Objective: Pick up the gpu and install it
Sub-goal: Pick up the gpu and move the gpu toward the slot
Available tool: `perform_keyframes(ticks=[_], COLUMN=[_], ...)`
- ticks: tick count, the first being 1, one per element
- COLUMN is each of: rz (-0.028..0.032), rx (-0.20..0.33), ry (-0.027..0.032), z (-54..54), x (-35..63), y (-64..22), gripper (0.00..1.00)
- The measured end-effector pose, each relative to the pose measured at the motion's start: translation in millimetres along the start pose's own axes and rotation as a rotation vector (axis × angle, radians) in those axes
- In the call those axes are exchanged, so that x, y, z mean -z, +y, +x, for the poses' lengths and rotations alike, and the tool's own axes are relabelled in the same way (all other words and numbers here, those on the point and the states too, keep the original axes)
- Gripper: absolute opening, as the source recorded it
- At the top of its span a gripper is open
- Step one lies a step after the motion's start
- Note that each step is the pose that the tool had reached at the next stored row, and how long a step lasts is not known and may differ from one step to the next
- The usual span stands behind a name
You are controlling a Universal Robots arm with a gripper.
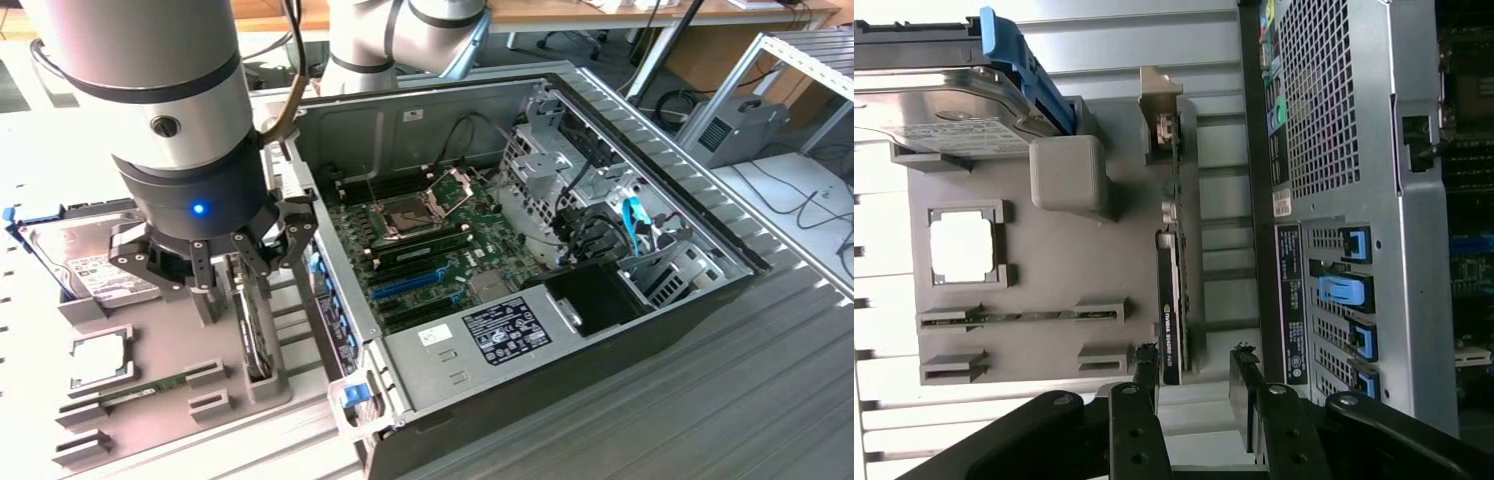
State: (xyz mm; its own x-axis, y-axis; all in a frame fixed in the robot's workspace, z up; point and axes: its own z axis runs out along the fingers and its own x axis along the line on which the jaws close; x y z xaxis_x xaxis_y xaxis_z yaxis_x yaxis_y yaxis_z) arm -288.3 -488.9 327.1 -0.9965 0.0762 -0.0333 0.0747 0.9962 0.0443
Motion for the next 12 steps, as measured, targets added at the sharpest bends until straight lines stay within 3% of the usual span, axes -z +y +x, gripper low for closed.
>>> perform_keyframes(ticks=[12], rz=[0.0000], rx=[0.000], ry=[0.0000], z=[0.6], x=[-3.2], y=[1.1], gripper=[0.42])
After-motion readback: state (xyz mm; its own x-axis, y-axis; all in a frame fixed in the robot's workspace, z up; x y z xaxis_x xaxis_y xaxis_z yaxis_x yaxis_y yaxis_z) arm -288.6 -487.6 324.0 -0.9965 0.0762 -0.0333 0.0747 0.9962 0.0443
